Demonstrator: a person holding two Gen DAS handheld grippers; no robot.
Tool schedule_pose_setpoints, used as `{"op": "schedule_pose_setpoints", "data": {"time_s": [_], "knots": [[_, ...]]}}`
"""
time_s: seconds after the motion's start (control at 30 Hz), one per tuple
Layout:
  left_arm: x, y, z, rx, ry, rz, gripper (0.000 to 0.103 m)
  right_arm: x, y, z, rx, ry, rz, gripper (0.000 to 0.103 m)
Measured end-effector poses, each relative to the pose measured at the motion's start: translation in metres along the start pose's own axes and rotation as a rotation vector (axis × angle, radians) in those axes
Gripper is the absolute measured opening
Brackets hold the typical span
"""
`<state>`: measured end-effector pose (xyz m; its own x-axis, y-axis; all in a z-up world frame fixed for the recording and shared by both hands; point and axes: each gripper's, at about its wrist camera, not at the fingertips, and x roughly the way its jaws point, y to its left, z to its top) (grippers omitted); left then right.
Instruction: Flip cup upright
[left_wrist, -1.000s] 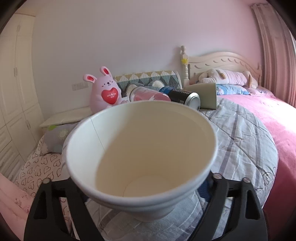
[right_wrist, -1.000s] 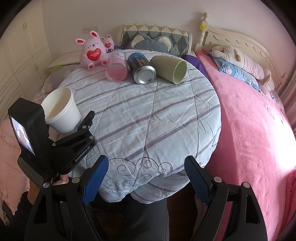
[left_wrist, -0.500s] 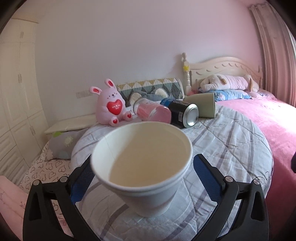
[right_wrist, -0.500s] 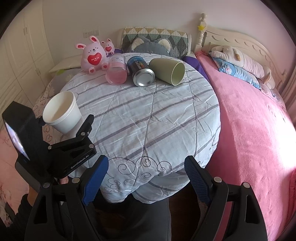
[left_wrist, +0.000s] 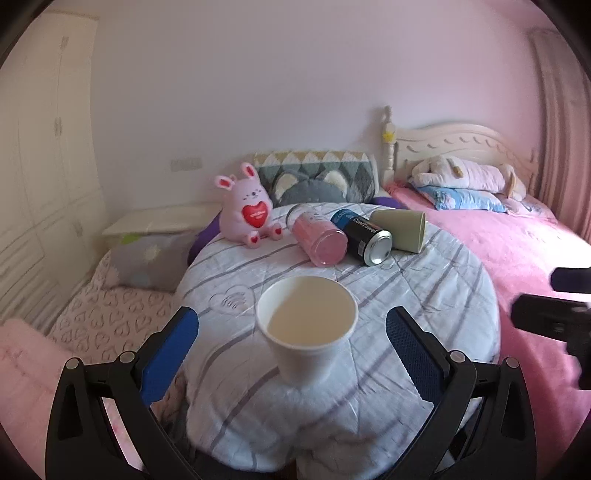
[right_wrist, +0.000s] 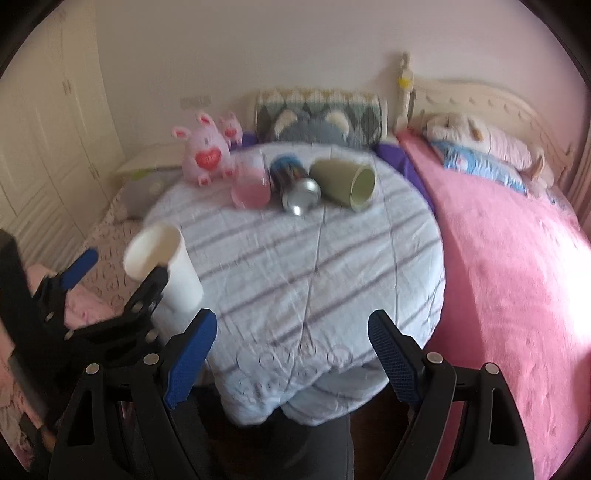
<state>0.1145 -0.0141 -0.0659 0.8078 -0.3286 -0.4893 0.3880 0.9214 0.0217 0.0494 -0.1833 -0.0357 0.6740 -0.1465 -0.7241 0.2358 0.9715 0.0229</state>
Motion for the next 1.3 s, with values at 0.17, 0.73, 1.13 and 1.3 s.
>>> {"op": "schedule_pose_setpoints", "data": {"time_s": [0.17,0.73,1.13,1.3], "knots": [[-0.044,-0.006,0.014,0.034,0.077,0.101,0.103,-0.027,-0.001,0.004,0.009,-0.109,0.038,0.085],[-0.108,-0.011,0.004,-0.020,0.233,0.222,0.103,-0.069,-0.012,-0.038,-0.009,-0.161,0.082,0.085],[-0.149,-0.028,-0.024,0.009,0.200,0.290,0.103,-0.096,0.000,-0.082,-0.045,-0.190,0.120,0.085],[-0.159,-0.032,-0.027,0.005,0.190,0.260,0.103,-0.108,-0.001,-0.090,-0.046,-0.216,0.115,0.085]]}}
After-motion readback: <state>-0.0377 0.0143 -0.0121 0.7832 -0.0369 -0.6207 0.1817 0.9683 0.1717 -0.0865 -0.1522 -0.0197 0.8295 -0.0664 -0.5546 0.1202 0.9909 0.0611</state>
